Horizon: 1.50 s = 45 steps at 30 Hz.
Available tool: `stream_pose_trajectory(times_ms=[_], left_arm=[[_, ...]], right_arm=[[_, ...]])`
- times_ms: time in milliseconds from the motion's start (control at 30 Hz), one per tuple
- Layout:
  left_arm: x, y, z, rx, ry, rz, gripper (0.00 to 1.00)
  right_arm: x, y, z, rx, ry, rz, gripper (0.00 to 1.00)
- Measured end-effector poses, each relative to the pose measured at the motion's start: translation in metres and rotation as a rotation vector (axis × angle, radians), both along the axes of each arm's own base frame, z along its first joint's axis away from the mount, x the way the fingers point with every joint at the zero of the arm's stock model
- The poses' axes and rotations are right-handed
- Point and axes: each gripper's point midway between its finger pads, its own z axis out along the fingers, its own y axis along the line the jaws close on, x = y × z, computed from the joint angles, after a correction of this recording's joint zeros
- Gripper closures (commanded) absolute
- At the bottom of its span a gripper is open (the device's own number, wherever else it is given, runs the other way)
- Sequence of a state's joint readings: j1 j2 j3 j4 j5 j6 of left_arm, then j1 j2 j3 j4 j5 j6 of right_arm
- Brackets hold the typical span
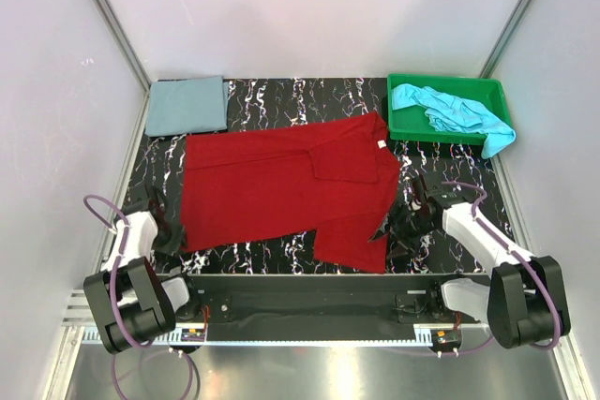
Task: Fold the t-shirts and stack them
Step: Fold the tshirt
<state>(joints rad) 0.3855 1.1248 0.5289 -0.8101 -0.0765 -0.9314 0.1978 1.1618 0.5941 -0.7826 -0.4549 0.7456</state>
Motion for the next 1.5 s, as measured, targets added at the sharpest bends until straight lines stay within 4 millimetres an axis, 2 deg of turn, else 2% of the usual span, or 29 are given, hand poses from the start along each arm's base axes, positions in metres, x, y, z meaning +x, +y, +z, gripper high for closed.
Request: stream_pose_trajectory(times_ms=[133,233,333,433,667,1200,1500], left_arm=[[0.004,0.001,0.001,0.005,-0.020,-0.004,0.89],[0.006,0.001,0.001,0.006,-0.037,-0.006,0.94],[0.007,0.001,0.001,0.008,-0.051,-0.007,0.96],[0.009,0.001,0.002,0.010,-0.061,-0.008,0.98],[0.010,0.001,0.002,0.011,-0.068,-0.008,0.98],[0.012,-0.001,0.001,0.002,-0.081,0.007,0.98],[0.016,-0.002,0.002,-0.009,-0.103,0.012,0.98]], right_arm=[[0.000,-0.009,-0.009,-0.060,0.023,-0.052,0.35],[0.002,-0.015,-0.017,-0.108,0.044,-0.078,0.43],[0.003,-0.022,-0.027,-0.154,0.069,-0.089,0.52],[0.006,-0.025,-0.031,-0.179,0.069,-0.093,0.54],[0.015,-0.030,-0.034,-0.228,0.055,-0.092,0.53],[0.021,-0.022,-0.040,-0.289,0.099,-0.138,0.50],[0.037,-0.020,-0.042,-0.326,0.104,-0.220,0.50]])
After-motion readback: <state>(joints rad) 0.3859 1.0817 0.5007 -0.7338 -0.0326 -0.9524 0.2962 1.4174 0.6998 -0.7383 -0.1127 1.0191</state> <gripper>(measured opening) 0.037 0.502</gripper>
